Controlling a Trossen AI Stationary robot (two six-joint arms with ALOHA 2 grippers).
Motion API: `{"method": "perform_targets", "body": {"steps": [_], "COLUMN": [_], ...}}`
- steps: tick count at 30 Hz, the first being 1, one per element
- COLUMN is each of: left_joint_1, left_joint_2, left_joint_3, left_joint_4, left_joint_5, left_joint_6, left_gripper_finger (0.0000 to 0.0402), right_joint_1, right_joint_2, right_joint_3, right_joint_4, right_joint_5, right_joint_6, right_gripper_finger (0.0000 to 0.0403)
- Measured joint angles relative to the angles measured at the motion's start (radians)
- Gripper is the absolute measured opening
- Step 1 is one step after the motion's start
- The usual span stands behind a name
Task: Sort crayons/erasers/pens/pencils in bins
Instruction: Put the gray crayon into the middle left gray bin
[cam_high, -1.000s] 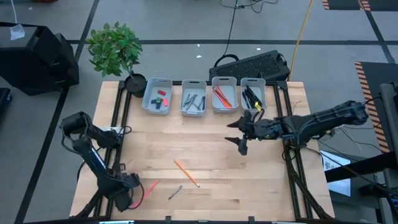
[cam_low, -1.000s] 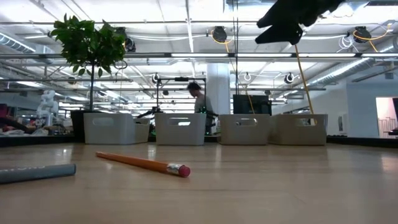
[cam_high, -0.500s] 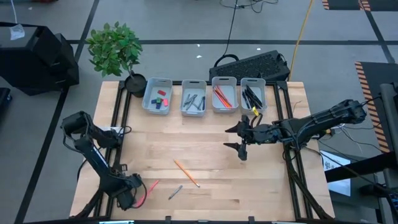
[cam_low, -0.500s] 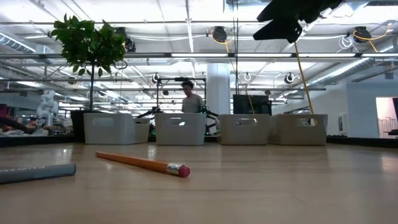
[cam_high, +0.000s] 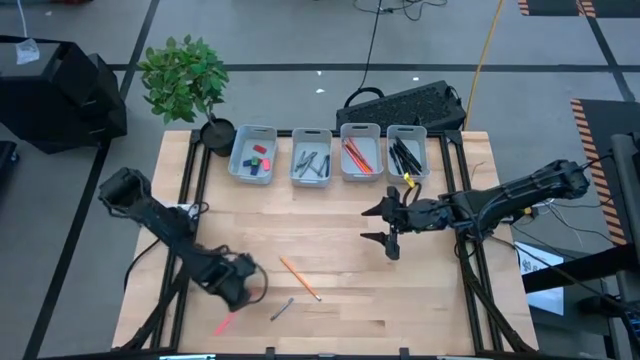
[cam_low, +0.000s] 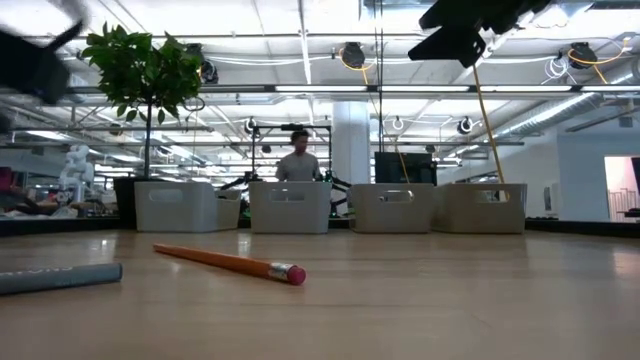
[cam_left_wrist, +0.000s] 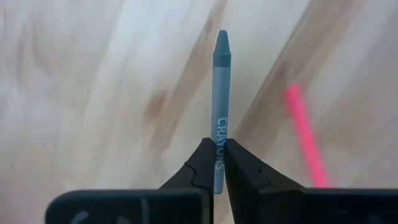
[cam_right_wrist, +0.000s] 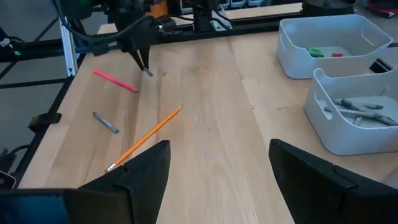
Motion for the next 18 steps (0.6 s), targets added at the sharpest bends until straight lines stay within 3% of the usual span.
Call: {"method": "perform_targets", "body": {"steps": [12, 18], "left_joint_1": [0.487, 0.691], "left_joint_2": [0.002, 0.096], "left_joint_3": [0.297, 0.556], "left_joint_4": [0.014, 0.000], "left_joint_5": [-0.194, -0.278], "left_joint_6": [0.301, 0.463], "left_gripper_finger": [0.0018, 0.0018], "right_joint_1": [-0.009, -0.009], "right_joint_2": [-0.085, -0.188], "right_joint_3": [0.000, 0.000], "right_joint_4": [-0.100, -0.269], "right_joint_5": [0.002, 0.003], "right_joint_6": [-0.122, -0.130], "right_gripper_finger": [0.0265, 0.0265]}}
